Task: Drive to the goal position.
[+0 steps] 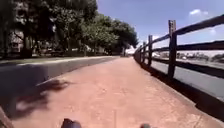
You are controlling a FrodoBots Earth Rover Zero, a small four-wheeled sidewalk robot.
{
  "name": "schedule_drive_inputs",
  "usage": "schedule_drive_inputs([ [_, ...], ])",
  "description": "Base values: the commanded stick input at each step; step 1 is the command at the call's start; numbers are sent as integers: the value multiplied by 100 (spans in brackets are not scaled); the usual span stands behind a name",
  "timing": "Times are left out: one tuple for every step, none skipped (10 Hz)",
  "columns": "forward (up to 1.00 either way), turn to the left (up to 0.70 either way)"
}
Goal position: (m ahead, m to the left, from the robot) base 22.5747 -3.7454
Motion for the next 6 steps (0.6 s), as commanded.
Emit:
schedule_drive_inputs([
  [70,0],
  [70,0],
  [70,0],
  [70,0],
  [70,0],
  [70,0],
])
